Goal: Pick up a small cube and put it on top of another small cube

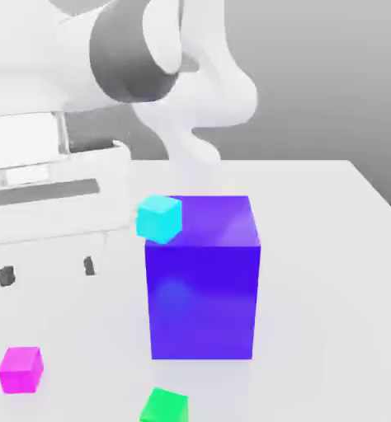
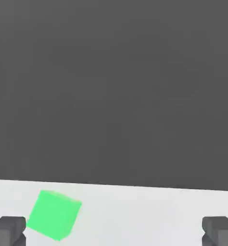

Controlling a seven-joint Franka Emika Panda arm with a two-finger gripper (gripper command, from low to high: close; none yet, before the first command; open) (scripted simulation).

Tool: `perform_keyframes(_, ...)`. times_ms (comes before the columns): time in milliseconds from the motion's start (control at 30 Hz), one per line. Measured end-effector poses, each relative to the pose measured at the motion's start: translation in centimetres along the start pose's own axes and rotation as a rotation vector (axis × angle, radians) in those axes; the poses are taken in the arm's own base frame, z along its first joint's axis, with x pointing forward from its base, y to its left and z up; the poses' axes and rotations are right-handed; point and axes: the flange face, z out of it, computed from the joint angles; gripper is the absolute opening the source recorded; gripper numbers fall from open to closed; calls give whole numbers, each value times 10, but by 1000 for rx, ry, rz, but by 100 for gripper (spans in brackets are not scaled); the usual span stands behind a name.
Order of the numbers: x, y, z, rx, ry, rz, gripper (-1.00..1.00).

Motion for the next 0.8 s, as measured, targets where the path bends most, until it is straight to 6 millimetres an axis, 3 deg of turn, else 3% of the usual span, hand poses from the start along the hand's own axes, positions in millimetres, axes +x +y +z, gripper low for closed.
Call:
perform_keyframes(133, 2, 46, 52, -90, -43, -6, 0)
perform_keyframes(267, -1, 102, 92, -194, -75, -10, 0)
perform_keyframes(433, -5, 129, 149, -228, -82, -16, 0)
perform_keyframes(467, -7, 132, 160, -228, -83, -15, -100)
perform_keyframes(667, -8, 134, 165, -227, -85, -14, -100)
perform_keyframes(800, -3, 125, 130, -228, -83, -16, -100)
